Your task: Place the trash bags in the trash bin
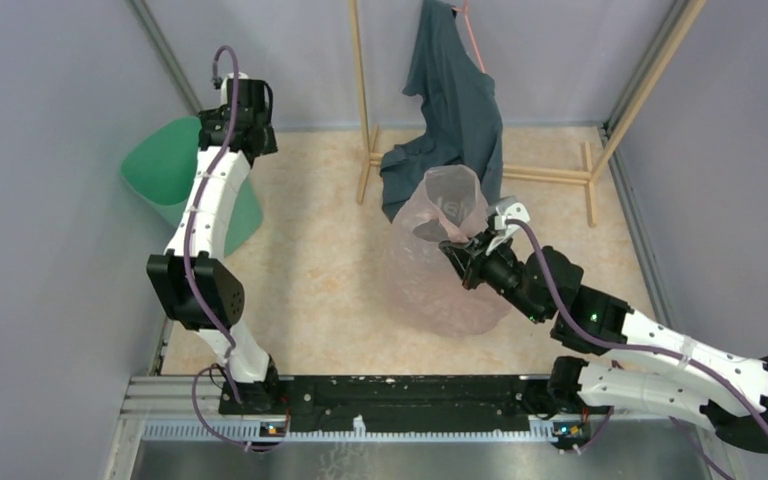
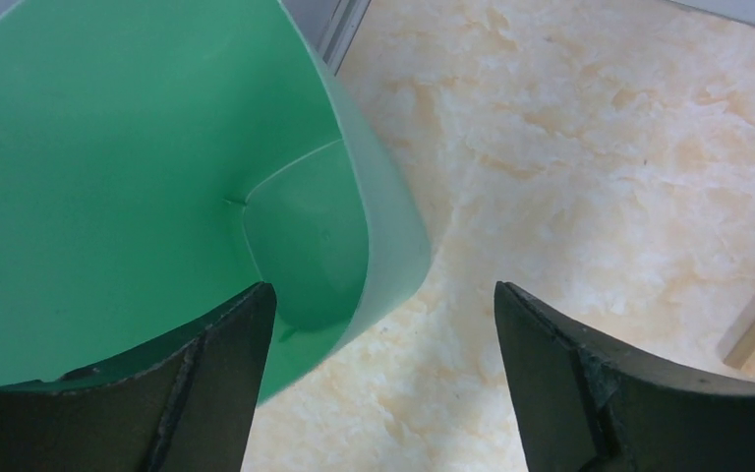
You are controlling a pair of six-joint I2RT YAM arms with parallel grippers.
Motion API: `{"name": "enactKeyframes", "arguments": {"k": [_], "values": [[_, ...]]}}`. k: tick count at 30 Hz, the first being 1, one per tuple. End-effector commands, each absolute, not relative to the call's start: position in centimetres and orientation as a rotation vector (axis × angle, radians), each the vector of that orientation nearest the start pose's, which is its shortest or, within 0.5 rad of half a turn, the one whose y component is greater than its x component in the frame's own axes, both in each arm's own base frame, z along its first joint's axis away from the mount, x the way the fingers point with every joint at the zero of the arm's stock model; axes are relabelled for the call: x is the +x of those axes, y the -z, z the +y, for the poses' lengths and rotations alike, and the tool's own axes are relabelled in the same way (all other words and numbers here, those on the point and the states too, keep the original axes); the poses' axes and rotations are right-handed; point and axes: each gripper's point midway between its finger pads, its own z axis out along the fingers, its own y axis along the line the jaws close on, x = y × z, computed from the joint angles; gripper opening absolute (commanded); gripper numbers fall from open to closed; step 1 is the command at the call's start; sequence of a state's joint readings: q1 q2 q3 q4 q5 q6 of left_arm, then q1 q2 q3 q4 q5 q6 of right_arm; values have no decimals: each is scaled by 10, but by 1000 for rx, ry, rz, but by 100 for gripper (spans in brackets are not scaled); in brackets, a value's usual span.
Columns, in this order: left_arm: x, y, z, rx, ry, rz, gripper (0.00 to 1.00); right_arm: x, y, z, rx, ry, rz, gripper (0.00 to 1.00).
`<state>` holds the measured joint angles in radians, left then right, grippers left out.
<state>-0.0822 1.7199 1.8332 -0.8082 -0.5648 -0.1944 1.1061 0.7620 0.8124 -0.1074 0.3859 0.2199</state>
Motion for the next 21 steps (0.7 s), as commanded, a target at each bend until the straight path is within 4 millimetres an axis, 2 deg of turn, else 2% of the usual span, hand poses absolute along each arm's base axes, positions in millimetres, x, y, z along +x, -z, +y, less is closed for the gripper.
{"name": "enactKeyframes", "arguments": {"k": [1, 6, 8, 9, 12, 16, 18, 21], "values": [[465, -290, 63, -428, -482, 2114, 83, 189, -338, 242, -419, -716, 1553, 0], [464, -287, 71, -407, -556, 2143, 62, 189, -338, 238, -391, -726, 1537, 0], [460, -287, 75, -399, -596, 2141, 48, 189, -340, 237, -395, -721, 1543, 0], [460, -288, 75, -397, -594, 2142, 41, 189, -343, 236, -393, -719, 1544, 0], [455, -287, 71, -384, -562, 2152, 30, 189, -349, 232, -373, -721, 1533, 0], [447, -288, 60, -350, -491, 2187, 7, 187, -354, 231, -348, -748, 1538, 0], [437, -292, 55, -344, -452, 2193, 0, 186, -356, 232, -337, -766, 1539, 0], [420, -301, 45, -340, -375, 2193, 0, 187, -360, 232, -320, -776, 1537, 0]]}}
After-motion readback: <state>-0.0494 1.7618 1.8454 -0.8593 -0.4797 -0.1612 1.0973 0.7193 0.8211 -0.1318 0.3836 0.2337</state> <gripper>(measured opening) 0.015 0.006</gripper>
